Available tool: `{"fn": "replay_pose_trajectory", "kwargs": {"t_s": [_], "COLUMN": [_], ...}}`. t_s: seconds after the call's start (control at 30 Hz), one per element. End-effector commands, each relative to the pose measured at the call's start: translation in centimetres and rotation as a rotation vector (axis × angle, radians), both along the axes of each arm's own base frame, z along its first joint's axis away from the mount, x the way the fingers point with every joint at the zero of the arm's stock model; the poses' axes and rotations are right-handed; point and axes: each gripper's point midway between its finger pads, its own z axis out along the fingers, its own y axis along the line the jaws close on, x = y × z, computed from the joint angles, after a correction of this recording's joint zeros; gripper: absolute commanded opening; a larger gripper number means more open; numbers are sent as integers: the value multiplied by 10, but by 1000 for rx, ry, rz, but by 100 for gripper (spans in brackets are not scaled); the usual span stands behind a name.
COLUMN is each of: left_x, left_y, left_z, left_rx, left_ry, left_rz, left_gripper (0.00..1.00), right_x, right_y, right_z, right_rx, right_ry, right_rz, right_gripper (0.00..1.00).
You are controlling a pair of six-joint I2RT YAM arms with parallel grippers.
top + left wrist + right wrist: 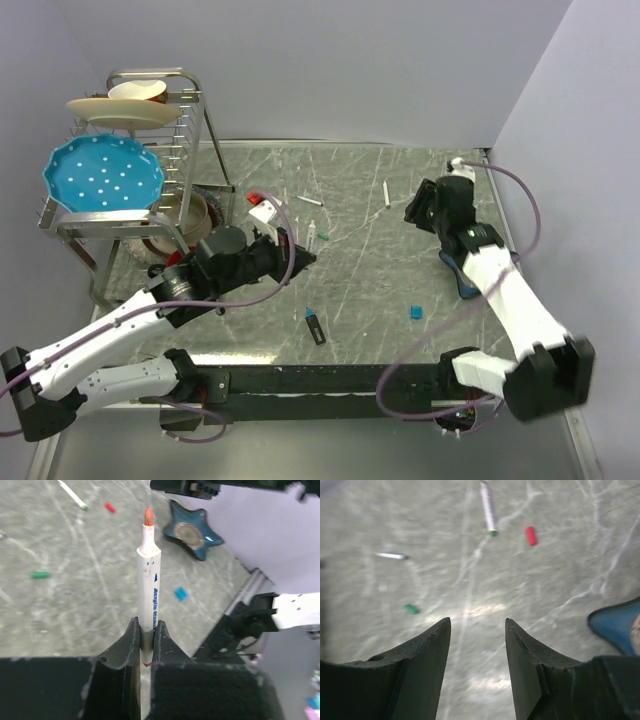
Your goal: Insert the pens into the pen caps
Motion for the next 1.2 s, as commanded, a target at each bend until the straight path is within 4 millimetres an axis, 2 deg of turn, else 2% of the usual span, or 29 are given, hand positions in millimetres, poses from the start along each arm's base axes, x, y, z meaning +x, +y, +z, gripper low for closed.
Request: {"fn": "replay_pose_trajectory", "kwargs": {"t_s": [0.0,0.03,0.07,0.13,0.17,0.27,0.33,0.37,0.4,0.47,0.5,0.53,0.57,0.73,1.03,1.17], "left_x": [7,5,4,-2,-4,-5,-4,-3,-3,-6,-7,-9,-10,-10,-8,-7], "left_y": [22,23,24,24,24,26,27,28,27,26,26,26,27,27,25,25], "left_z": [-6,-2,-4,-1,-2,-3,-2,0,3,5,5,7,5,7,1,1], "left_rx": [93,73,74,72,79,81,91,90,85,76,74,65,66,60,82,77], "left_ry": [-98,-117,-122,-127,-127,-135,-140,-143,-144,-150,-147,-147,-146,-148,-133,-136], "left_rz": [50,43,40,11,7,7,9,16,16,-1,-4,-12,-13,-13,-12,-8], "left_gripper": [1,1,1,1,1,1,1,1,1,1,1,1,1,1,1,1], "right_x": [47,55,69,83,98,123,134,142,144,150,151,151,154,158,166,158], "right_y": [-19,-25,-32,-40,-44,-54,-61,-56,-59,-66,-69,-75,-78,-65,-52,-44], "right_z": [-10,-19,-39,-55,-70,-91,-102,-100,-121,-128,-144,-151,-152,-176,-181,-188], "right_rx": [-126,-145,-171,-199,-219,-255,-255,-227,-228,-259,-264,-262,-259,-191,-153,-126], "right_ry": [55,91,167,223,270,349,382,377,426,457,496,519,528,551,547,572], "right_rz": [14,0,-18,-33,-38,-49,-53,-5,2,5,13,6,7,96,158,195], "right_gripper": [54,54,52,52,52,50,49,47,47,46,46,46,45,45,45,45]}}
